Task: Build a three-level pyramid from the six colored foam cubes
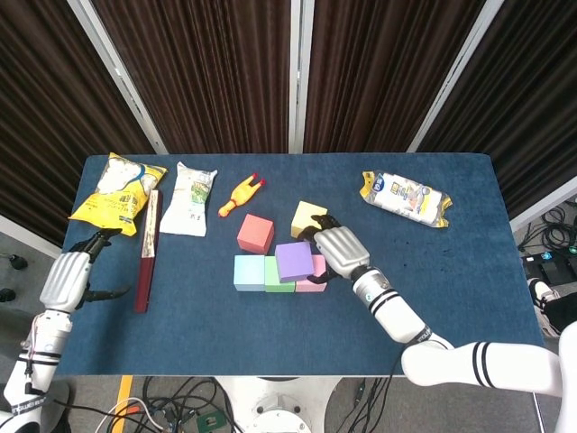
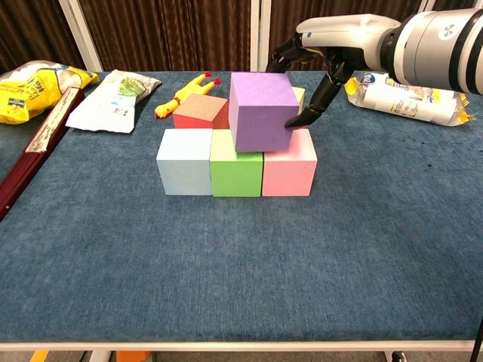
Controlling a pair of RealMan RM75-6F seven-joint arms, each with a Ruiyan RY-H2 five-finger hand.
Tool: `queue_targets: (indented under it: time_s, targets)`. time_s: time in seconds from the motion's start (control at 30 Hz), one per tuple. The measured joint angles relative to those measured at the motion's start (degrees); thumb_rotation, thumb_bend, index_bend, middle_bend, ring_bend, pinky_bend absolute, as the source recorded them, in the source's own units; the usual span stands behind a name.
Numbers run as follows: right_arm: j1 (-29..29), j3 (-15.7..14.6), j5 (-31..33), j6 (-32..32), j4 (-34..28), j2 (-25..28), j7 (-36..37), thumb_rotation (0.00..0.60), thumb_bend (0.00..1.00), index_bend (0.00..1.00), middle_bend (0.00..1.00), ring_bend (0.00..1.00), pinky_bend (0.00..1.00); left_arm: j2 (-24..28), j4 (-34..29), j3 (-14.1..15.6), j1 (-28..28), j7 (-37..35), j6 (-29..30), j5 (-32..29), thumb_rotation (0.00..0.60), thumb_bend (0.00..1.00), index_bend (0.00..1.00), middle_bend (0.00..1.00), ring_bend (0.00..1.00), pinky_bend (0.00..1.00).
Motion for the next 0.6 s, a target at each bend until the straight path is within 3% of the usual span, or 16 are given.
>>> queue_targets:
  time_s: [0.6]
  targets:
    - [0.1,-0.3,3.8,0.4,-1.7,0.5,-1.5,0.600,0.12,0.51,0.24,0.00,0.00,-0.2,0.5,0.0,-0.2,-0.5,-0.3,0.2,0.600,0.07,0.17,0.16,0.25,0.28]
